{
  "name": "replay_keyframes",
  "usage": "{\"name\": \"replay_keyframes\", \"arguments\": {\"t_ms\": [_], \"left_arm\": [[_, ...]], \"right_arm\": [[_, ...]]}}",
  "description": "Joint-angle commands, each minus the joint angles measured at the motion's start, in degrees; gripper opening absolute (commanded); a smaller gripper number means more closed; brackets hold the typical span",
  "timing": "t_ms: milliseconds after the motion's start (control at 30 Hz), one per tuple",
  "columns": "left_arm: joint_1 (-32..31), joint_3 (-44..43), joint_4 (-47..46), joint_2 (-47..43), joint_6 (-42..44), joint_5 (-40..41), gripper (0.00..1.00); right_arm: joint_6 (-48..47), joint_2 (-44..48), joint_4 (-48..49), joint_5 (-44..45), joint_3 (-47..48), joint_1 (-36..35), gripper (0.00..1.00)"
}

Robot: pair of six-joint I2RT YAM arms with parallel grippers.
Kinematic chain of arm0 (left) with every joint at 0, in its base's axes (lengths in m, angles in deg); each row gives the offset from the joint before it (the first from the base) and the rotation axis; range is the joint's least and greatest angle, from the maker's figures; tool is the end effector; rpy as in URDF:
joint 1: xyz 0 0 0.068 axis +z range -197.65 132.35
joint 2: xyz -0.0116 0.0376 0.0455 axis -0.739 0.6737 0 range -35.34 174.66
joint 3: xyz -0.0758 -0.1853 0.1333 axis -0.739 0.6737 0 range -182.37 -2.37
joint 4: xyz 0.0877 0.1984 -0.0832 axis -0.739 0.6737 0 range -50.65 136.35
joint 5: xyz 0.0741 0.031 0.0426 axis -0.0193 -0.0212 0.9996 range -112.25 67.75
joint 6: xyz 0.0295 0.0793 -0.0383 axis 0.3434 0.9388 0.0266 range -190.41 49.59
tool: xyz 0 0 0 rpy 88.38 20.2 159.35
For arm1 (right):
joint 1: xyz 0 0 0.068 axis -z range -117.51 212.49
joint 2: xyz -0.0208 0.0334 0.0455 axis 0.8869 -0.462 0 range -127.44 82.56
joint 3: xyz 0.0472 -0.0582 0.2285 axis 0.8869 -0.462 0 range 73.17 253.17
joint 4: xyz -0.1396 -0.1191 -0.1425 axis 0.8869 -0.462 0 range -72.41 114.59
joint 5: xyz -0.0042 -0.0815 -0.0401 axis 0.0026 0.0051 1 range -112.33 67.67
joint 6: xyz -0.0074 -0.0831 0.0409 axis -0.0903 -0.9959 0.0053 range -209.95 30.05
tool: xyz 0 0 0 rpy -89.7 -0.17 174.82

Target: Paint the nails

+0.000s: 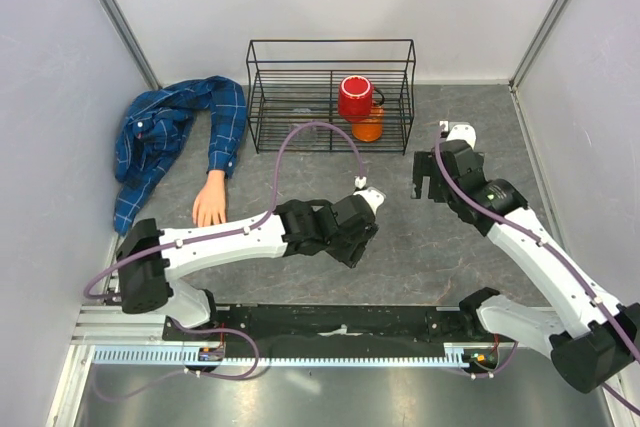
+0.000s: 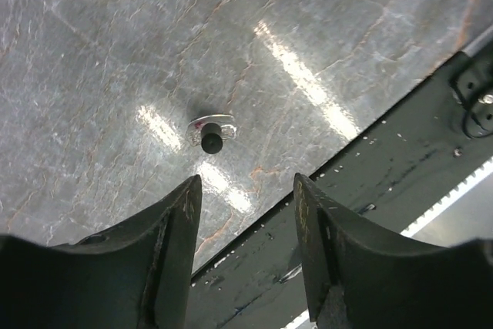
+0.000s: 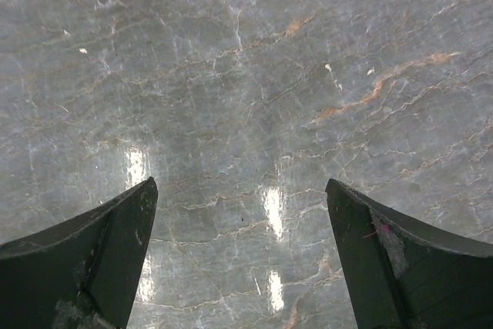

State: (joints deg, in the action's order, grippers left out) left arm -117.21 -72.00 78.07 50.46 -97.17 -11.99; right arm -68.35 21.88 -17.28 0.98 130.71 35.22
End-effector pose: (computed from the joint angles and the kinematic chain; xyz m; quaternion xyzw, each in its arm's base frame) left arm 0.1239 -0.2898 0.2136 0.3214 0.8939 -0.1670 0.2639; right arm 0.2200 0.0761 0.2560 0.0325 0.9076 -0.0150 0.4183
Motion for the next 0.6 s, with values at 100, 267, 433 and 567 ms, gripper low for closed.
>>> {"name": "replay_keyframes", "arguments": {"t_ms": [100, 267, 433, 567], "left_arm": [[0.04, -3.59, 0.92, 4.99, -3.82, 5.47, 0.51], [0.04, -3.15, 0.74, 7.8, -4.35, 5.38, 0.47], [-0.05, -1.74, 0.39, 8.86, -5.14, 6.0, 0.46], [-0.05, -1.21, 0.04, 10.0, -4.7, 6.96, 0.46]], "right_arm": [[-0.95, 2.68, 1.35, 0.95, -0.94, -0.07, 0.98], [-1.3, 3.55, 1.7, -0.37, -1.55, -0.07, 0.98], [-1.65, 4.43, 2.4, -0.55, -2.25, -0.07, 0.98], [-1.83, 4.35, 2.67, -1.6, -2.43, -0.07, 0.98]]}}
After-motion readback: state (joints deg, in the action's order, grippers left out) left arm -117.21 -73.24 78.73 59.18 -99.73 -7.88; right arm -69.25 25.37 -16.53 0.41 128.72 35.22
